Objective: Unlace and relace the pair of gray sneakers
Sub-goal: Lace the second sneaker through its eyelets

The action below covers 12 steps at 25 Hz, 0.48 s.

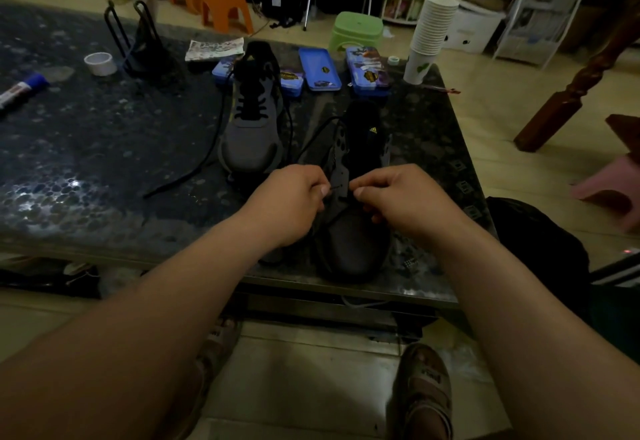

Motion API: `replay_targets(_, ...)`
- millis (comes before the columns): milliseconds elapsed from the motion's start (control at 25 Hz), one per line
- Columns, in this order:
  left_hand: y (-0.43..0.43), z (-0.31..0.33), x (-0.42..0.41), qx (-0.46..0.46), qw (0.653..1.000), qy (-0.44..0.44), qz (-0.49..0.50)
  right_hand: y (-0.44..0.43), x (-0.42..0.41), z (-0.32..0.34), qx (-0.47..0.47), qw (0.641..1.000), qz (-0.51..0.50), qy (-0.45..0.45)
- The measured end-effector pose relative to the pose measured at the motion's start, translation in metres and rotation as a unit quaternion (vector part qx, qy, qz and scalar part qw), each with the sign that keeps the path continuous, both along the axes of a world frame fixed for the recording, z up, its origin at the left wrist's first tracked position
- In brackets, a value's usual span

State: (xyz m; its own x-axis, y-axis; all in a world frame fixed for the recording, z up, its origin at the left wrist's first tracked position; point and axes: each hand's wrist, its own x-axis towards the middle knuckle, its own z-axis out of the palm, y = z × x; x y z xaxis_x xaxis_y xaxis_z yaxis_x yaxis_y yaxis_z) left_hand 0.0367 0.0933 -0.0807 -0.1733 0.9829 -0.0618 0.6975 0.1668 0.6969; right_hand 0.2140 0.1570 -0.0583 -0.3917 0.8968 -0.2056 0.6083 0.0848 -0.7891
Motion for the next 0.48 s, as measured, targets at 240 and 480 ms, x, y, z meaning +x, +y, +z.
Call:
replay_targets(240, 0.000, -0.004, 0.001, 0.024, 0.999, 0.026, -0.016, 0.005, 0.000, -0.008, 0.032, 0.998, 0.045, -0.026)
replay_targets(480, 0.003, 0.001, 0.003, 0.061, 0.994, 0.088, -0.013, 0.008, -0.001, -0.016, 0.036, 0.999, 0.026, -0.003)
